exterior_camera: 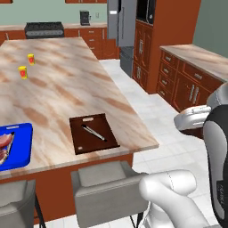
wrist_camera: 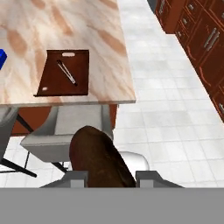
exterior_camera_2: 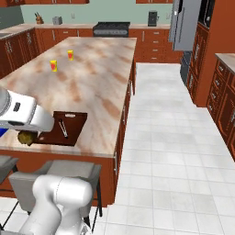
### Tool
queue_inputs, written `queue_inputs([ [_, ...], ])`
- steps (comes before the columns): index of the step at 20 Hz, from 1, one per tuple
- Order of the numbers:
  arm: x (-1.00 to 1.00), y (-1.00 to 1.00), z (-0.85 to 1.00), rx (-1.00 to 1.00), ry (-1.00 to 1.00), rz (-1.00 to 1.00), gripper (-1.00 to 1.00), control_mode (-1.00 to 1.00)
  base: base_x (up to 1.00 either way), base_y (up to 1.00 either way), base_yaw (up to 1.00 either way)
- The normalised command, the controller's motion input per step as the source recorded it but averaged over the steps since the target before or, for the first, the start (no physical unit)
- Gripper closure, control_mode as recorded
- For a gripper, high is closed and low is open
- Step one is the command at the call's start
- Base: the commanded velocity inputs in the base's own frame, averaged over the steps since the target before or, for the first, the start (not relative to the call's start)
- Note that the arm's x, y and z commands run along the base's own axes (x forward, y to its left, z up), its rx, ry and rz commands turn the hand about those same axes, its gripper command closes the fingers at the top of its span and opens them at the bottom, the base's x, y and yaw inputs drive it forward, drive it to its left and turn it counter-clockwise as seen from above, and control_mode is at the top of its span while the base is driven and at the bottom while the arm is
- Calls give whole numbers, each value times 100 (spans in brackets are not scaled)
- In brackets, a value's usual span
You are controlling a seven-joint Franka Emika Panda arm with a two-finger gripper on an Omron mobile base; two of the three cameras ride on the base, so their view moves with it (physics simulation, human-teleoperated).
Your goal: Gather the sweet potatos from the fridge and place them on a tray on the dining counter. Then gather the steaks from the fridge and place them on the other tray.
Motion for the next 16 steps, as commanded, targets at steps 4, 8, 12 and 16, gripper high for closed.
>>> queue_inputs([
  [4, 100, 73, 0, 0, 17, 14, 100, -100, 0, 0, 0],
  [8, 100, 54, -13, 0, 20, 19, 100, -100, 0, 0, 0],
  [12, 100, 55, -39, 0, 25, 18, 100, -100, 0, 0, 0],
  [16, 100, 60, -65, 0, 19, 18, 100, -100, 0, 0, 0],
])
